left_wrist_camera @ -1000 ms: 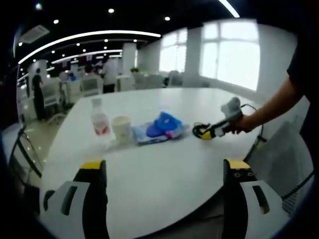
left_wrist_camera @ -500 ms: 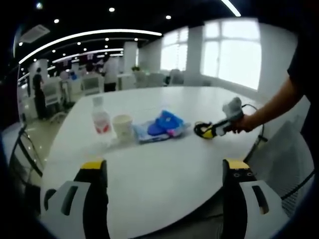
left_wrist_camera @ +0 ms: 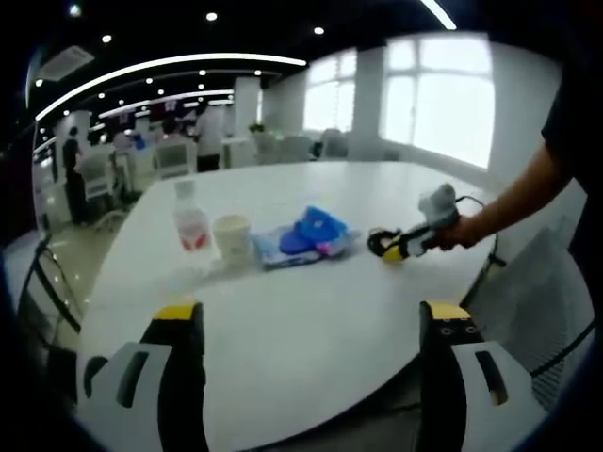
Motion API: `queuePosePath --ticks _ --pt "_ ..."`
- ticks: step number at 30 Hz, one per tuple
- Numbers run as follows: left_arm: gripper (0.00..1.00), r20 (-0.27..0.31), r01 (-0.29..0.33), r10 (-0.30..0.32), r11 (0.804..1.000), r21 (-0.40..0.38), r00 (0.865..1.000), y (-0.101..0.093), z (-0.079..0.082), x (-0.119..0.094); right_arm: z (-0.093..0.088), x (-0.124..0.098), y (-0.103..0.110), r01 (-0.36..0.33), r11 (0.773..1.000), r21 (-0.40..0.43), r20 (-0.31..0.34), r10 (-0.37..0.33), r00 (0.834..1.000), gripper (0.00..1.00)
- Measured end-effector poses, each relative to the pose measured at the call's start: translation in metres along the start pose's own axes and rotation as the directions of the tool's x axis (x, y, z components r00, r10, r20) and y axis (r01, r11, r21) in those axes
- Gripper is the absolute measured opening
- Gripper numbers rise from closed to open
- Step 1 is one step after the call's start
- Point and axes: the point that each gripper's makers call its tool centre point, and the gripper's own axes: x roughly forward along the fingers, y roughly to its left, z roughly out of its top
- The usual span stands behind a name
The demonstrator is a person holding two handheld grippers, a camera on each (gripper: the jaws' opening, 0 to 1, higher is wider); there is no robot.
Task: Arrange the tabletop items into an orderly group along one side of the table until the central work area is clear of visible clutter.
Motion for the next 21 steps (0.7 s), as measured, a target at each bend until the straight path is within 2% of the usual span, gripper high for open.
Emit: queuePosePath --ticks 11,13,14,21 --pt "0.91 0.001 -0.01 0.01 1.0 0.0 1.0 0.0023 0.0001 -0.0001 0.0014 0.001 0.004 0.008 1.0 -0.025 -0.031 -0.008 0.999 0.05" --pt "0.91 0.001 -0.01 0.01 1.0 0.0 1.0 0.0025 0.0001 -0.0001 0.0003 0.0019 0.0041 0.015 1.0 -0.026 -0.046 -0.016 0.999 0.05" --pt "0.91 0.001 -0.01 0.01 1.0 0.001 1.0 0.0027 0.0 0.0 -0.0005 0.0028 0.0026 0.017 1.0 0.001 -0.046 -0.017 0.999 0.04" --pt "0.91 0.007 -0.009 0.009 1.0 0.002 1.0 0.0025 0.001 -0.0003 -0.0012 0.001 0.0062 0.025 0.999 -0.034 -0.065 -0.027 0.997 0.03"
